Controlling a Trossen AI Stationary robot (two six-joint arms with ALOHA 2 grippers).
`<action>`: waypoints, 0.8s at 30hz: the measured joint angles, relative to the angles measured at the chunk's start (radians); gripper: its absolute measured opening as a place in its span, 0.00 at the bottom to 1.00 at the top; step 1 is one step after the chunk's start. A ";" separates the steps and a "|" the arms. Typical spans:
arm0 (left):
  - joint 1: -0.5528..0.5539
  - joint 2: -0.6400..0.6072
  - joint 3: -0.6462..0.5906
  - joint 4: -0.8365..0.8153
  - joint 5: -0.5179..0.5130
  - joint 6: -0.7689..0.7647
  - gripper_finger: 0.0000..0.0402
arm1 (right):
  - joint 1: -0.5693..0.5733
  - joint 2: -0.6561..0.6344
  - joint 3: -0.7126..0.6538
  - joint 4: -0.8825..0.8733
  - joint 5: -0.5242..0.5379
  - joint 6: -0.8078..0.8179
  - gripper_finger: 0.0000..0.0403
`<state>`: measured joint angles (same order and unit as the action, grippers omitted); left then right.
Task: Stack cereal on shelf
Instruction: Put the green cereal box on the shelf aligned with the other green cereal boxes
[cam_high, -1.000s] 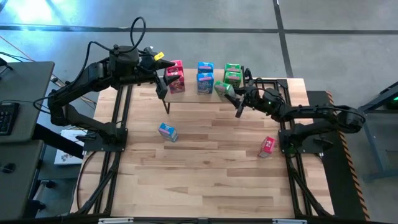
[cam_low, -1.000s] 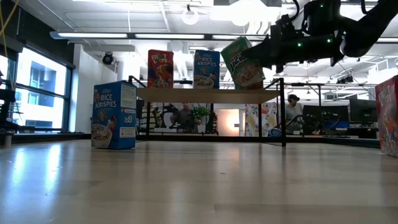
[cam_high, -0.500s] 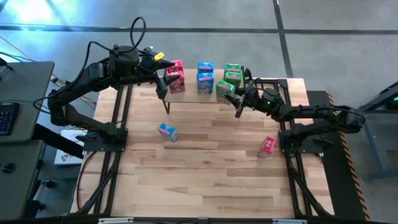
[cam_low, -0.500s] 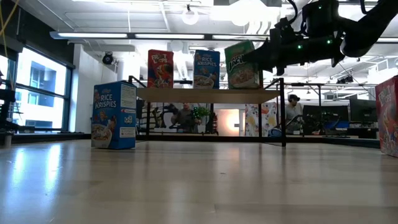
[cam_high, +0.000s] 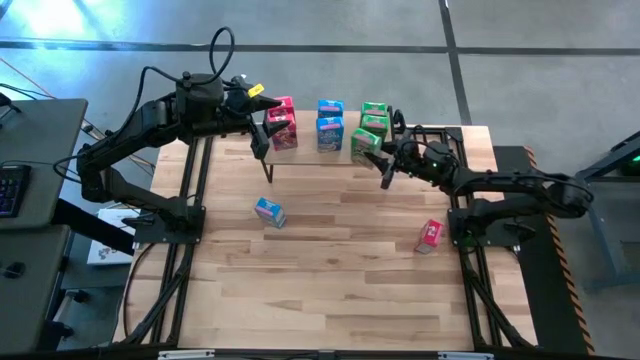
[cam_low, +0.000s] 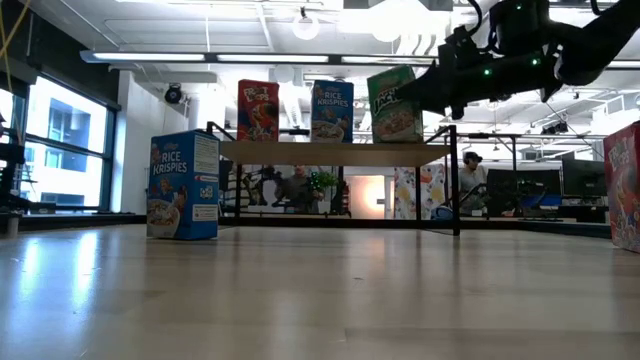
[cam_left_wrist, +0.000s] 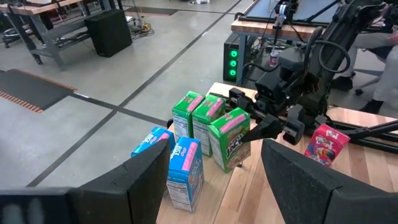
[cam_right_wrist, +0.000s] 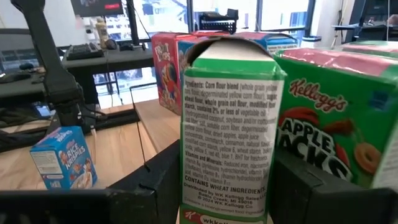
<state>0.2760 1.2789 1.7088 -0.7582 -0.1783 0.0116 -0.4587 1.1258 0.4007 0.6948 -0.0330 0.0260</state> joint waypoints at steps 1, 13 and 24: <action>0.000 0.000 0.000 0.000 0.000 0.000 0.61 | 0.000 -0.005 0.000 -0.008 0.001 -0.002 0.44; 0.000 0.000 0.000 0.000 0.000 0.000 0.61 | 0.000 -0.036 0.000 -0.064 0.041 -0.008 0.51; 0.000 0.000 0.000 0.000 0.000 0.000 0.61 | 0.001 -0.036 0.045 -0.199 0.044 -0.008 0.54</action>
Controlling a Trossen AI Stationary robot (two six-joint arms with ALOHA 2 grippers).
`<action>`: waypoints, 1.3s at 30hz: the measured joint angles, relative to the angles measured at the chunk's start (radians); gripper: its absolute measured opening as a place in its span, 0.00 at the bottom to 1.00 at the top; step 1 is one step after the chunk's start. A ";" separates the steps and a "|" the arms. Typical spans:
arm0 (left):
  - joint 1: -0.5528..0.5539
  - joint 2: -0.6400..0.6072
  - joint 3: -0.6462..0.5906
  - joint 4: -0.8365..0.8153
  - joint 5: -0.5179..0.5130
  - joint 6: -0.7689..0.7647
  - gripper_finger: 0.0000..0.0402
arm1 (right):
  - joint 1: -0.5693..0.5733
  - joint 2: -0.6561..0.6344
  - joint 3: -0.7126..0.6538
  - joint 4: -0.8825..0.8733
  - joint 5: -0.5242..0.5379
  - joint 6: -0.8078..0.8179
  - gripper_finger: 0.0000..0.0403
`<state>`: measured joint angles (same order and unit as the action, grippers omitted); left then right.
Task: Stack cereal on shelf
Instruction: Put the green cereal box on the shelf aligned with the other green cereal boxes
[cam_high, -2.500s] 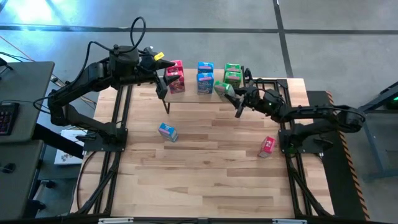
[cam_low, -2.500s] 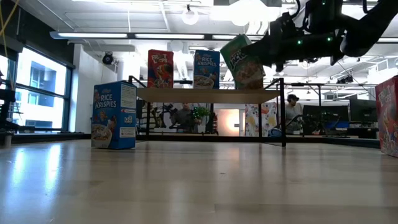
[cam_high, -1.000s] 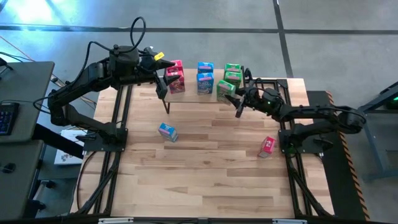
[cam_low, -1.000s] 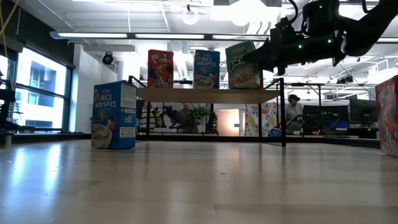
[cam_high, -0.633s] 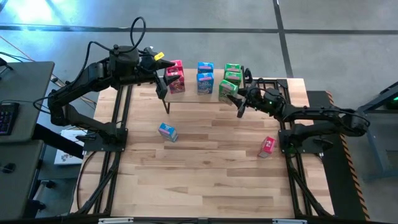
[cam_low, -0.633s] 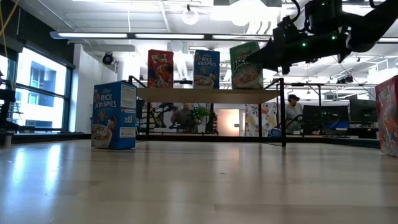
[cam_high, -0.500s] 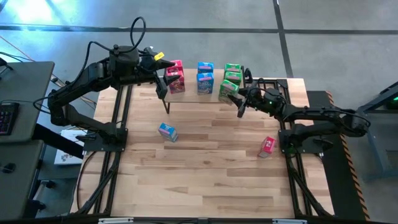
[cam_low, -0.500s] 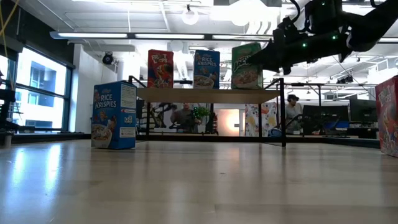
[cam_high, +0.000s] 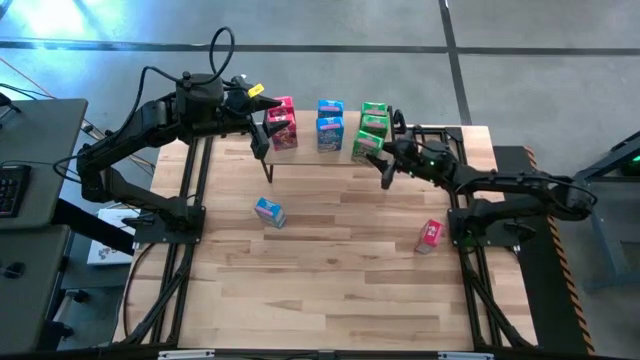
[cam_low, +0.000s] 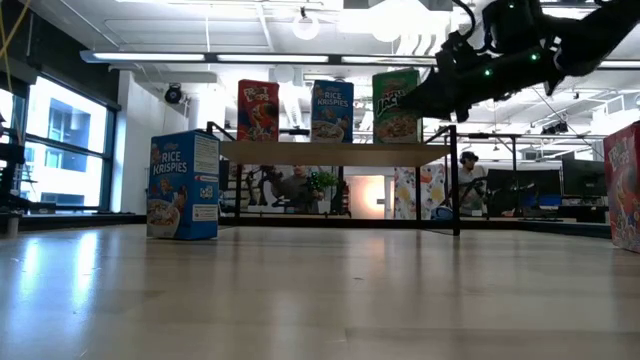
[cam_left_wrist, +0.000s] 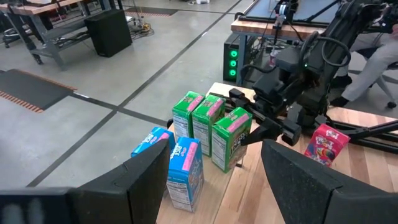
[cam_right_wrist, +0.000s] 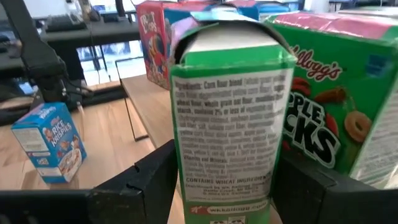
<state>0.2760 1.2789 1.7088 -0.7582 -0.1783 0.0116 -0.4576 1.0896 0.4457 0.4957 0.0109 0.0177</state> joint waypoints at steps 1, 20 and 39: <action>0.000 0.000 0.000 0.000 0.000 0.000 0.61 | 0.000 -0.001 0.012 -0.028 0.000 0.000 0.54; 0.000 0.000 0.000 0.000 0.000 0.000 0.61 | -0.001 -0.091 0.081 -0.279 0.068 0.027 0.54; 0.000 0.000 0.000 0.000 0.000 0.000 0.61 | -0.001 -0.120 0.081 -0.298 0.061 -0.017 0.64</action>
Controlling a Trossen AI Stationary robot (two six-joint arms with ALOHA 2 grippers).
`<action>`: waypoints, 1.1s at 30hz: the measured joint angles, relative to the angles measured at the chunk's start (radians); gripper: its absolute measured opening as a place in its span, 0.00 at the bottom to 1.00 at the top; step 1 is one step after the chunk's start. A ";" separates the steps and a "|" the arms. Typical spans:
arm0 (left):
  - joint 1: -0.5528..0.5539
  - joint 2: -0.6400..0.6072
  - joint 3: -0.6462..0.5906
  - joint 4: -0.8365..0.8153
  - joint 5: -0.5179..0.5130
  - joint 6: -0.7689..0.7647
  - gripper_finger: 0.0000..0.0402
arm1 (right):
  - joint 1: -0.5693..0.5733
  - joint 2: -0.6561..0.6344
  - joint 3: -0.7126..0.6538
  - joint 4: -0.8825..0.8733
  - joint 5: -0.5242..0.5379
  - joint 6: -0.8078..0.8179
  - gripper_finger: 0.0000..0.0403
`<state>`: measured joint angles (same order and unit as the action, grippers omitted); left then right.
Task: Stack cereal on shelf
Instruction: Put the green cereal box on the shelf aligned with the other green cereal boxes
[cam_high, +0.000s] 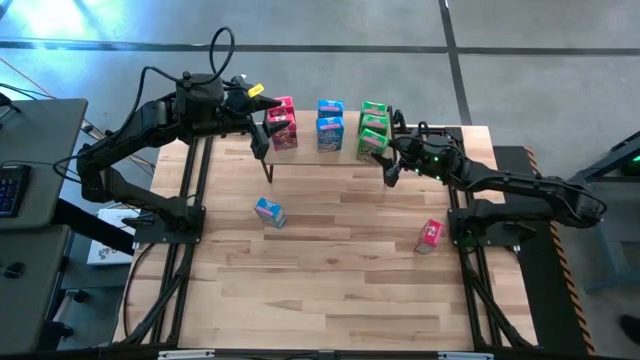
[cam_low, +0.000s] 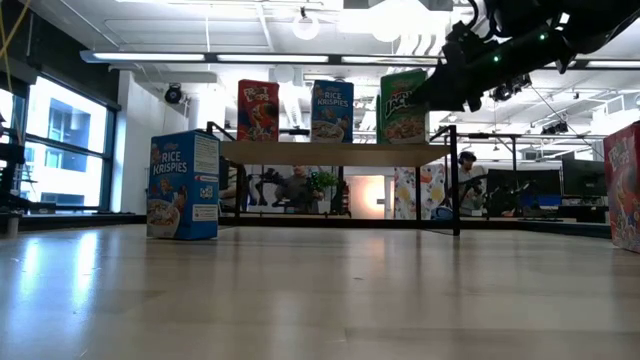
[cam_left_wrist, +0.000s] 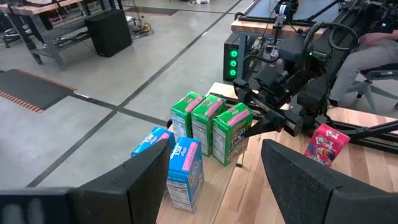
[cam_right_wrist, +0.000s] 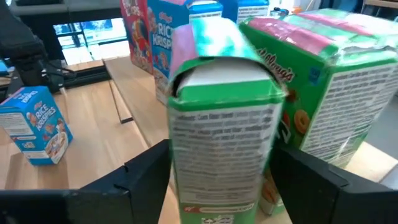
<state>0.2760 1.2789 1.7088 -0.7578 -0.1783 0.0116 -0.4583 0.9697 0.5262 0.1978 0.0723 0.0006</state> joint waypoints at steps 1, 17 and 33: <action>0.000 0.000 0.000 0.000 0.000 0.000 0.61 | 0.000 -0.006 0.000 -0.009 0.003 0.002 0.66; 0.000 0.000 0.000 0.000 0.000 0.000 0.61 | 0.005 -0.214 0.000 -0.298 0.029 0.131 0.69; 0.000 0.000 0.000 0.000 0.000 0.000 0.61 | 0.201 -0.117 0.000 -0.195 0.051 0.220 0.69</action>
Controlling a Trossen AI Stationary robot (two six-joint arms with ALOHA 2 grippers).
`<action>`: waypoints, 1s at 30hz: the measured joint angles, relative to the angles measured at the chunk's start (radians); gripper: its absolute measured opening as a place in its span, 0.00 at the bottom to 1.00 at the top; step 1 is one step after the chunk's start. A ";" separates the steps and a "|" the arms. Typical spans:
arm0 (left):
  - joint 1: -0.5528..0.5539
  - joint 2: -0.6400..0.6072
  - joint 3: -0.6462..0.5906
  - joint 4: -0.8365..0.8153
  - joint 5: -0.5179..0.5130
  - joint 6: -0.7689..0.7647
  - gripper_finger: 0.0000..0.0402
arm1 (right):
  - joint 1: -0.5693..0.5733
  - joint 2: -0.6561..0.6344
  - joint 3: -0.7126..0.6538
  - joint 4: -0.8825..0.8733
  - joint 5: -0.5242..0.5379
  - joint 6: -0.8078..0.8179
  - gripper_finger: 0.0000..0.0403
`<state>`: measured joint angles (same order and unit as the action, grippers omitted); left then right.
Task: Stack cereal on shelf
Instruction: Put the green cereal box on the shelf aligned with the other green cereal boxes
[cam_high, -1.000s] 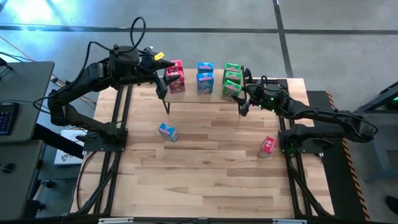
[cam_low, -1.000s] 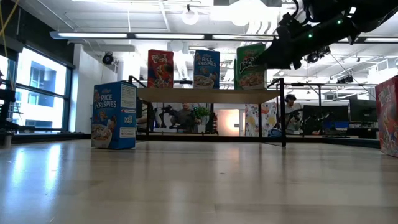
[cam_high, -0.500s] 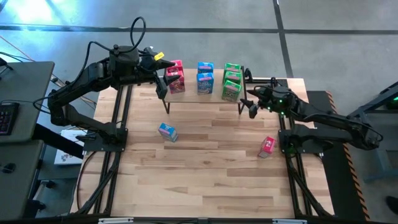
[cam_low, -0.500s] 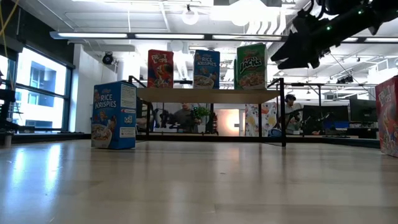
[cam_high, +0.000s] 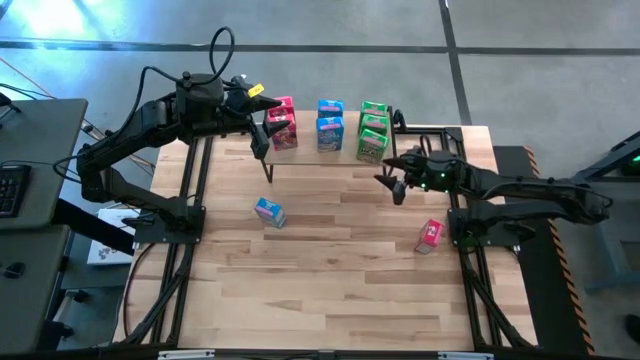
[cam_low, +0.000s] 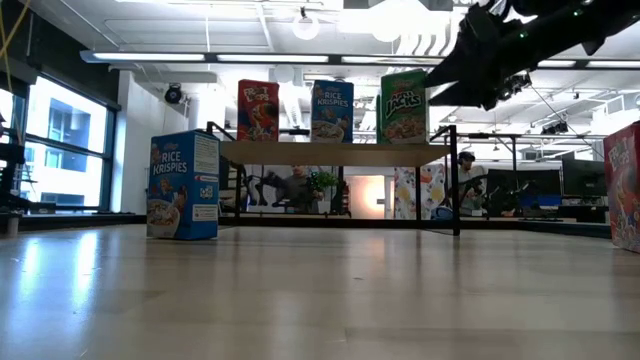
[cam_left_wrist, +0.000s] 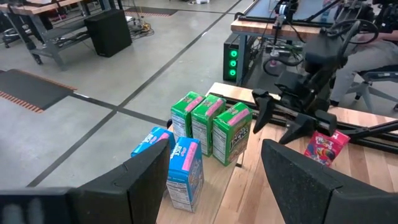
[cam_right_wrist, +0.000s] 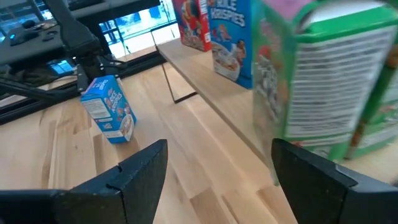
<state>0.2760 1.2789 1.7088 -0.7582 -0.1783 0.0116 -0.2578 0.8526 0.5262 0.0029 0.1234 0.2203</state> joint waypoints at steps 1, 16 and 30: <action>0.000 0.000 0.000 0.000 0.000 0.000 0.61 | 0.004 0.011 0.000 0.013 0.000 0.000 0.69; 0.000 0.000 0.000 0.000 0.000 0.000 0.61 | 0.014 0.084 0.000 0.076 0.073 -0.019 0.69; 0.000 0.000 0.000 0.000 0.000 0.000 0.61 | 0.014 0.081 0.000 0.079 0.125 -0.019 0.69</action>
<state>0.2761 1.2789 1.7088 -0.7582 -0.1783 0.0116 -0.2440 0.9340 0.5262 0.0824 0.2485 0.2013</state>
